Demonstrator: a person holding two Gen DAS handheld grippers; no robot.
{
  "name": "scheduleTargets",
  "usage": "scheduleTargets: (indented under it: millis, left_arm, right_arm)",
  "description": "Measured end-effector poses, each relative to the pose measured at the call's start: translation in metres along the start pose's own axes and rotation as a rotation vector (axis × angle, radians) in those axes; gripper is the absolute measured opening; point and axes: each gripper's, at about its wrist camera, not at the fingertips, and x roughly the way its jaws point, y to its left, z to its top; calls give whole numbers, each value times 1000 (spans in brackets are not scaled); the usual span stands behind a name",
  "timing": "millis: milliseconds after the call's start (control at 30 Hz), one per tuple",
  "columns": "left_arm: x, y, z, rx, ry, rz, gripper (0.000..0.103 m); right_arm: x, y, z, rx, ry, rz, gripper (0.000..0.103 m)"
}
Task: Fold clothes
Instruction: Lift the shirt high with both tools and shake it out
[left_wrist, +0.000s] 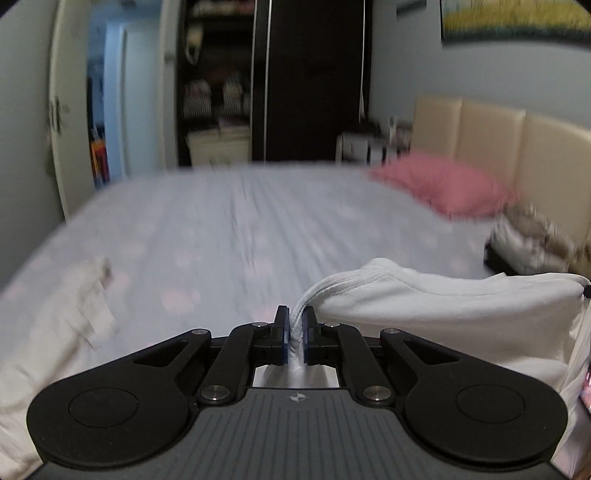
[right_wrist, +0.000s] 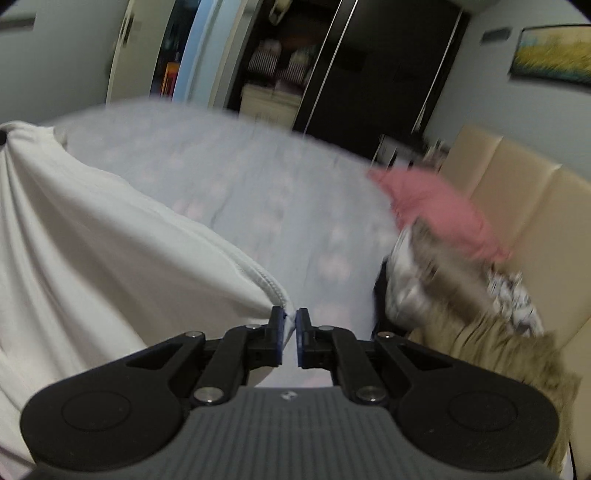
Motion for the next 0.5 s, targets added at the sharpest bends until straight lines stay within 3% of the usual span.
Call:
scheduleTargets:
  millis: [267, 500]
  left_arm:
    - [-128, -8, 85, 71, -337, 101, 5]
    - [-246, -36, 129, 110, -647, 162, 5]
  right_arm:
    - [-95, -22, 98, -49, -347, -66, 7]
    - [-192, -39, 168, -41, -682, -217, 7]
